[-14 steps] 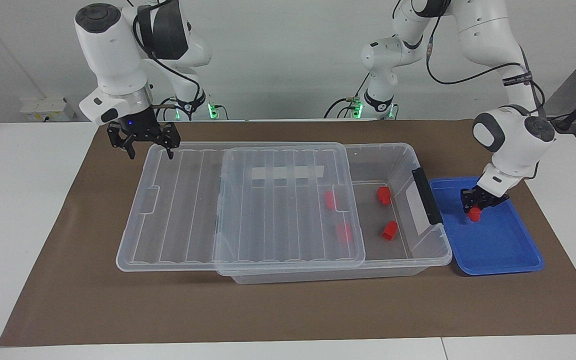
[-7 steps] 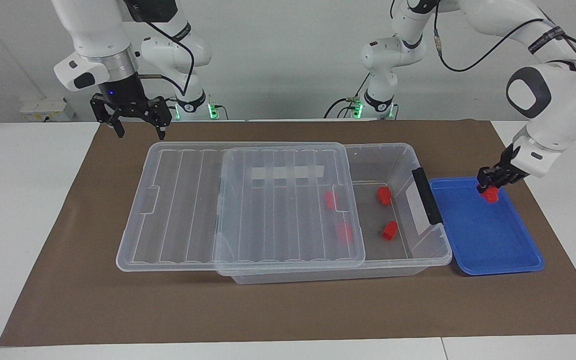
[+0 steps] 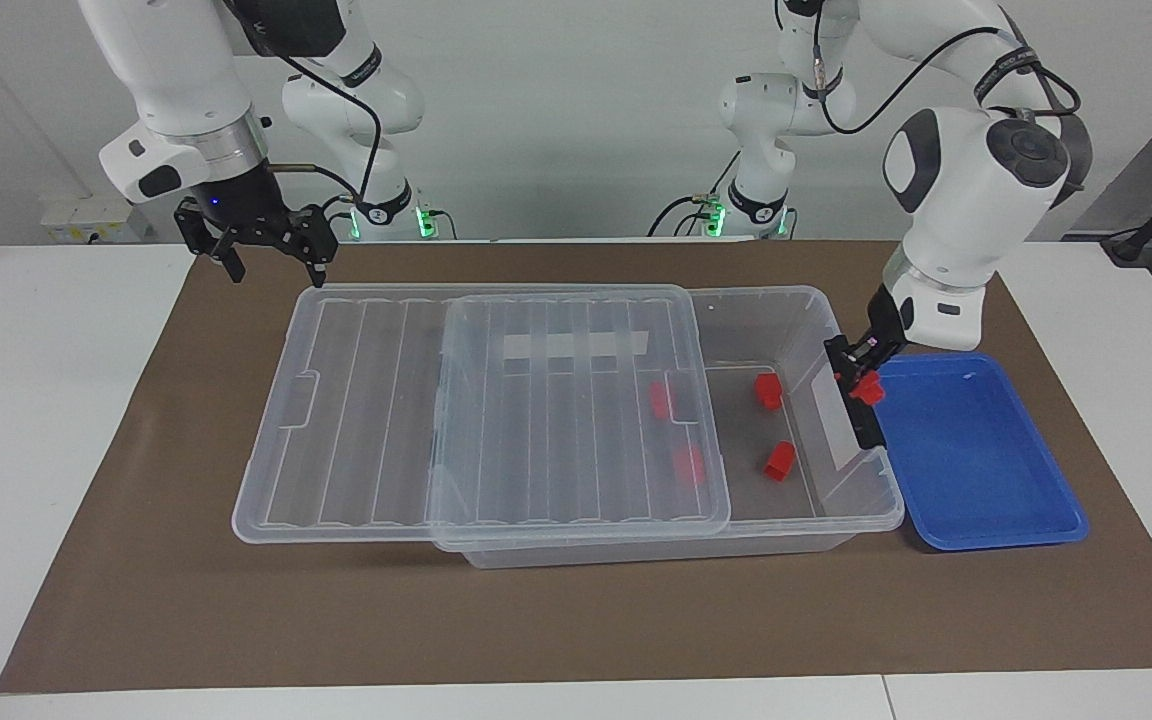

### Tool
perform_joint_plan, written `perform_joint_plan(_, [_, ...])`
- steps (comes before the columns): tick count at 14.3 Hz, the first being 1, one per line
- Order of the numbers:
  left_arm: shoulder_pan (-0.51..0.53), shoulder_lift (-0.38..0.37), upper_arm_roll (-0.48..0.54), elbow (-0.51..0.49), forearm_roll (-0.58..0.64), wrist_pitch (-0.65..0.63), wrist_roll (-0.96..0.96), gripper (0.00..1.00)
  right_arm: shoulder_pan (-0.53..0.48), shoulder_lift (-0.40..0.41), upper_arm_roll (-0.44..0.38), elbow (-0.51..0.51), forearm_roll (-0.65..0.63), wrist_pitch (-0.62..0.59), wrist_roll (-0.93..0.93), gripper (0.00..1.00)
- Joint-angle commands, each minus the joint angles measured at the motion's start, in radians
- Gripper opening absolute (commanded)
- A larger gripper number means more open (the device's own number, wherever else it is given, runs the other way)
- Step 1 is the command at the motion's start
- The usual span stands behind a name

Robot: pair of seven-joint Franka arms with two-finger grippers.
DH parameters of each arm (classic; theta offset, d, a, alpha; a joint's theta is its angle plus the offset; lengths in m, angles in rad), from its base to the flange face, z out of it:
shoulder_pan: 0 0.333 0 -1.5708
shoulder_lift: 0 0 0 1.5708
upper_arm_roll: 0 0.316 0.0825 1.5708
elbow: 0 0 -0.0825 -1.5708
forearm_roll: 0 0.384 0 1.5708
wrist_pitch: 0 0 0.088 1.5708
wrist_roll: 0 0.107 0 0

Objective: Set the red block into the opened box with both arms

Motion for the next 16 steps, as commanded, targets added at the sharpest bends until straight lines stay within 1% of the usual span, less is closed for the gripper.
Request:
perform_joint_plan(1, [-0.1, -0.085, 0.019, -0.205, 0.029, 0.162, -0.098, 0.0, -0.013, -0.004, 0.009, -0.003, 0.017, -0.02, 0.008, 1.0])
perform_joint_plan(3, [-0.146, -0.146, 0.019, -0.382, 0.038, 0.311, -0.161, 0.0, -0.015, -0.019, 0.007, -0.024, 0.017, -0.018, 0.008, 1.0])
perform_joint_plan(4, [-0.164, -0.158, 0.019, -0.436, 0.04, 0.353, -0.17, 0.0, -0.016, -0.019, 0.007, -0.025, 0.017, -0.018, 0.008, 1.0])
perform_joint_plan(5, [-0.172, -0.157, 0.019, -0.465, 0.044, 0.376, -0.172, 0.0, -0.016, -0.019, 0.006, -0.025, 0.017, -0.018, 0.008, 1.0])
perform_joint_plan(7, [-0.172, -0.157, 0.017, -0.508, 0.056, 0.424, -0.17, 0.0, -0.016, -0.019, 0.004, -0.025, 0.017, -0.018, 0.009, 1.0])
perform_joint_plan(9, [-0.172, -0.14, 0.019, -0.549, 0.072, 0.488, -0.17, 0.0, -0.022, -0.019, 0.003, -0.025, 0.017, -0.018, 0.009, 1.0])
perform_joint_plan(11, [-0.173, -0.088, 0.019, -0.559, 0.099, 0.534, -0.178, 0.0, -0.027, -0.019, 0.003, -0.025, 0.017, -0.018, 0.009, 1.0])
perform_joint_plan(14, [-0.193, -0.033, 0.019, -0.559, 0.121, 0.582, -0.23, 0.0, -0.027, -0.019, 0.003, -0.028, 0.017, -0.013, 0.014, 1.0])
perform_joint_plan(16, [-0.209, 0.007, 0.019, -0.556, 0.174, 0.611, -0.286, 0.0, -0.028, -0.019, 0.003, -0.031, 0.017, -0.009, 0.011, 1.0])
